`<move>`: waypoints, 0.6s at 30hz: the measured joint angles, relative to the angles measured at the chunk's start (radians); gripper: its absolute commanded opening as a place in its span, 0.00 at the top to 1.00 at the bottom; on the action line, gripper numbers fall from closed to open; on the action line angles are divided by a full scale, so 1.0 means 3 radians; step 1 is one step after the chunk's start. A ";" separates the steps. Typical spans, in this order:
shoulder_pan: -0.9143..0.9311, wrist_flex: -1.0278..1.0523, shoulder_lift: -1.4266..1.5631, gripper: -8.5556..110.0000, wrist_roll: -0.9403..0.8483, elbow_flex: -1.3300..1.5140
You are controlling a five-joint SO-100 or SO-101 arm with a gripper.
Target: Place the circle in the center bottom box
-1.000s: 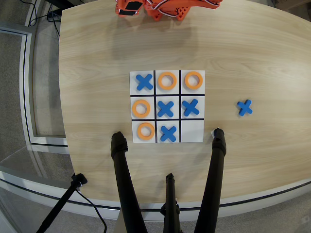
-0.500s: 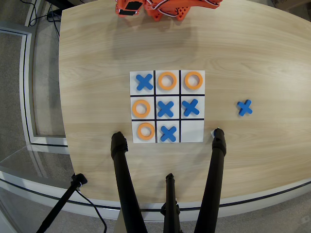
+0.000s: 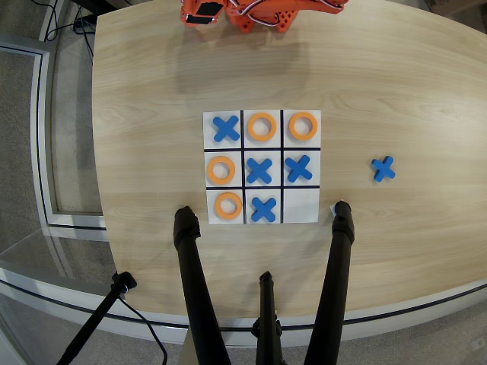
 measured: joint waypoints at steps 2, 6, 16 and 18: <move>0.0000 0.0000 0.0000 0.93 0.0000 0.0000; 0.0000 0.0000 0.0000 0.93 0.0000 0.0000; 0.0000 0.0000 0.0000 0.93 0.0000 0.0000; 0.0000 0.0000 0.0000 0.93 0.0000 0.0000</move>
